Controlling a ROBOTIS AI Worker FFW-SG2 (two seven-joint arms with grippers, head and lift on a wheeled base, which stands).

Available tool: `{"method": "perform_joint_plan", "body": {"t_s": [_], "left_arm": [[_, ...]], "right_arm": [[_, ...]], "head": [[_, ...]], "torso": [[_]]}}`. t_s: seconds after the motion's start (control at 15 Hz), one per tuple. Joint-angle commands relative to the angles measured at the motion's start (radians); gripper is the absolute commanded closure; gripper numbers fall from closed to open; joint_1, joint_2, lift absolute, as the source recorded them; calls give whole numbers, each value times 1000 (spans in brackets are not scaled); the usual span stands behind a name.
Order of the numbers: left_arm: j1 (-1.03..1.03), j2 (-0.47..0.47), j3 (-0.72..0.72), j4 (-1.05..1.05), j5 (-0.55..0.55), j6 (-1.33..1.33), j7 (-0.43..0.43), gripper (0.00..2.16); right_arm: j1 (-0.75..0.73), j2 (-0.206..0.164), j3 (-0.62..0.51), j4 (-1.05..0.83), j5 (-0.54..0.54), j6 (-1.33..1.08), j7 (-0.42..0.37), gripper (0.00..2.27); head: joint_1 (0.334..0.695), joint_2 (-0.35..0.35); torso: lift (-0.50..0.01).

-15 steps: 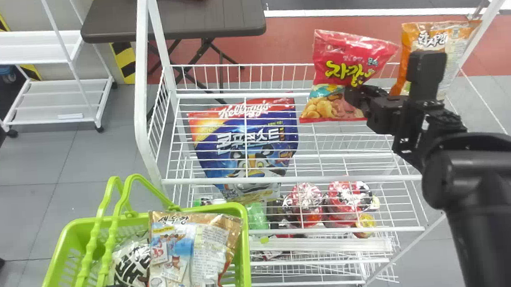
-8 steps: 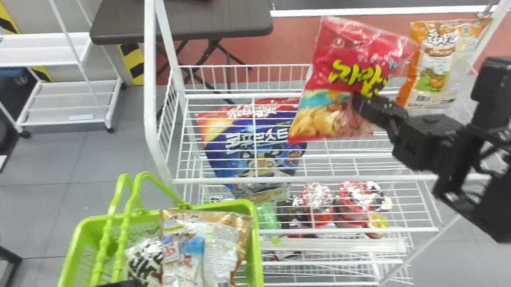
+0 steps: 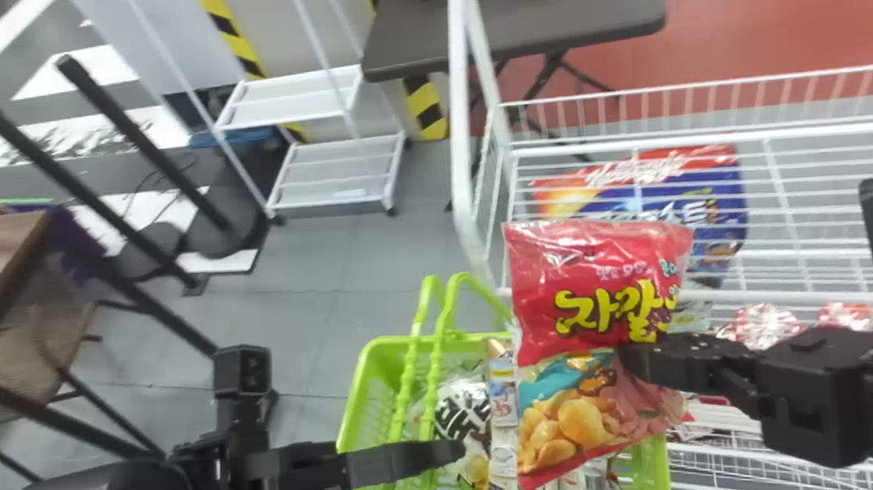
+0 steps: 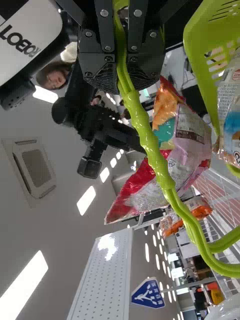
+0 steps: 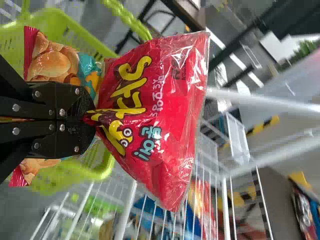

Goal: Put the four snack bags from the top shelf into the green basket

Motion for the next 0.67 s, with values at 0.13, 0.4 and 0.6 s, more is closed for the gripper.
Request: {"method": "perform_joint_plan", "body": {"t_s": [0.13, 0.4, 0.6], "left_arm": [[0, 0, -7, -8, 9, 3, -10, 2148], [0, -1, -18, -27, 26, 3, -10, 2148], [-9, -1, -47, -33, 35, 6, -10, 2148]], "right_arm": [[-93, 2, 90, 141, -72, 67, -48, 2250], [-151, 4, 190, 298, -78, 62, -100, 2250], [-205, 13, 245, 416, -87, 40, -117, 2250]], "head": [[695, 350], [695, 350], [695, 350]], "torso": [[0], [0], [0]]}}
